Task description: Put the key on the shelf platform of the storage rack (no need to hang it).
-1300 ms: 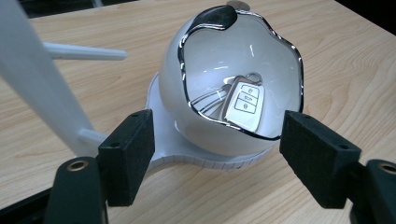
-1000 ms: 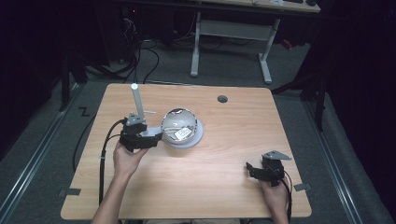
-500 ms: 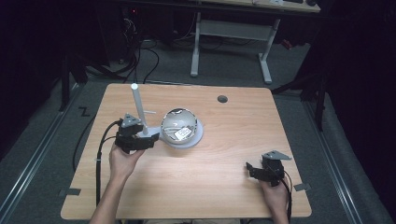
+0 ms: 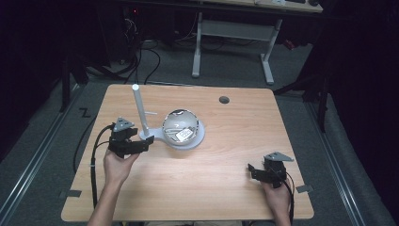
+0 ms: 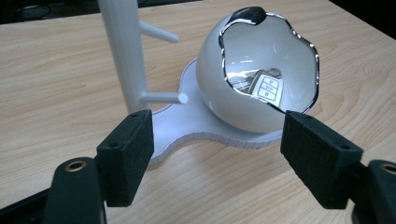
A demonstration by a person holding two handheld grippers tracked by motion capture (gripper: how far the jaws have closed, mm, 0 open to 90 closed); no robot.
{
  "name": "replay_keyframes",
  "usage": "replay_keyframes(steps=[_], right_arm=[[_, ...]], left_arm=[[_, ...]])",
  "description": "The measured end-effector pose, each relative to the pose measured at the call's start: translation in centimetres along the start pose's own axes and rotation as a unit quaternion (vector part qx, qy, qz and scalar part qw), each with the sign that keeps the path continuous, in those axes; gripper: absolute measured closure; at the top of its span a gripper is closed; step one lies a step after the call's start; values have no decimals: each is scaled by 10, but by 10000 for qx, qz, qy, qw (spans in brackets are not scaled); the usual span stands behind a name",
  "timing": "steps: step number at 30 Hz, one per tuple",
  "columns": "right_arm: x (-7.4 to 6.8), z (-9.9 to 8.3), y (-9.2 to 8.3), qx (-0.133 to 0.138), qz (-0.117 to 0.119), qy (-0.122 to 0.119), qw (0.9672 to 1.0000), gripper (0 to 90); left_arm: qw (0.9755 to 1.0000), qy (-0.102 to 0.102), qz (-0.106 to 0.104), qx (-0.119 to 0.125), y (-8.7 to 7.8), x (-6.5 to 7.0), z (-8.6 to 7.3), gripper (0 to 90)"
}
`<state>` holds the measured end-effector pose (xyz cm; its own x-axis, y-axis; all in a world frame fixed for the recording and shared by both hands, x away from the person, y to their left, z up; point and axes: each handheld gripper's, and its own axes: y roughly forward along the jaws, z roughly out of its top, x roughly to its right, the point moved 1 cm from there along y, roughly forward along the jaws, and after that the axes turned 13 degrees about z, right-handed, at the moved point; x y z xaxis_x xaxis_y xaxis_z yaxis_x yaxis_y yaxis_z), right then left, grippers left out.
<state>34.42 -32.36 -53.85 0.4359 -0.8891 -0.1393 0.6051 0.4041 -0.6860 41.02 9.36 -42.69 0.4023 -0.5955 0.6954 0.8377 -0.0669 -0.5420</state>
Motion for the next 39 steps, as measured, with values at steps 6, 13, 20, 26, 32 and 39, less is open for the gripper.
replay_keyframes(steps=[6,13,20,26,32,39], right_arm=[[0,0,0,0,0,-3,10000,231],[0,0,0,1,-1,-1,10000,231],[0,0,0,0,-1,0,10000,231],[0,0,0,0,-1,1,10000,231],[0,0,0,2,-1,2,10000,231],[0,0,0,1,-1,2,10000,231]], left_arm=[[9999,-113,21,24,-3,-4,4,261],[9999,-158,18,49,-5,-10,8,261],[9998,-209,40,38,-7,-18,10,262],[9996,-252,106,-5,-8,-25,10,262],[9993,-323,163,-2,-9,-31,10,260],[9991,-369,184,-45,-10,-37,9,260]])
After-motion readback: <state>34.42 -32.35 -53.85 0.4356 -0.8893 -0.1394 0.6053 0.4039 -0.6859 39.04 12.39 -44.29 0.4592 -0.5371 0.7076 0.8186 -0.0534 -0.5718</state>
